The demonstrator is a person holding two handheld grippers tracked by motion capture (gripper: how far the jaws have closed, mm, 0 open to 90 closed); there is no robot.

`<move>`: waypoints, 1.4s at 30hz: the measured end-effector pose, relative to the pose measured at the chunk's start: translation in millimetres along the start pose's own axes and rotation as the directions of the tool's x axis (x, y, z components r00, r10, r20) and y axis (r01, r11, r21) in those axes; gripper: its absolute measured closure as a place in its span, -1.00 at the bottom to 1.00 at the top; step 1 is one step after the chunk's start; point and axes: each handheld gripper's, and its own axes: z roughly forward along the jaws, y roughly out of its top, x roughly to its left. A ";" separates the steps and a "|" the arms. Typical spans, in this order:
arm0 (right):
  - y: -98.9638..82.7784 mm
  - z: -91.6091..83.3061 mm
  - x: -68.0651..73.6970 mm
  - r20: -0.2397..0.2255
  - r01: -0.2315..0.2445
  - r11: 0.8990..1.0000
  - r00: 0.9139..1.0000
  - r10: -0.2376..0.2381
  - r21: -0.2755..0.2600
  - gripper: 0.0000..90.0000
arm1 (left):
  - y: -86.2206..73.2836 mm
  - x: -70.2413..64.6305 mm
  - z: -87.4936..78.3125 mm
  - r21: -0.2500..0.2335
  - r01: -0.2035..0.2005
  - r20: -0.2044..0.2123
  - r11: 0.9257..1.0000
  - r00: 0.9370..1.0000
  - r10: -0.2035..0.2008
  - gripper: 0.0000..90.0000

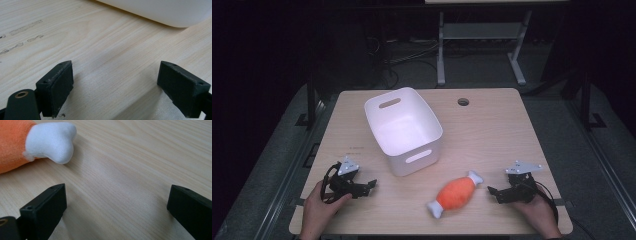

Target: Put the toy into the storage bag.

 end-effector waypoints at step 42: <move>21.4 -37.8 22.0 -0.279 0.151 0.989 0.949 -0.147 -0.009 0.99 | -0.1 -0.2 -0.2 0.000 0.001 -0.002 1.000 1.000 -0.001 -0.71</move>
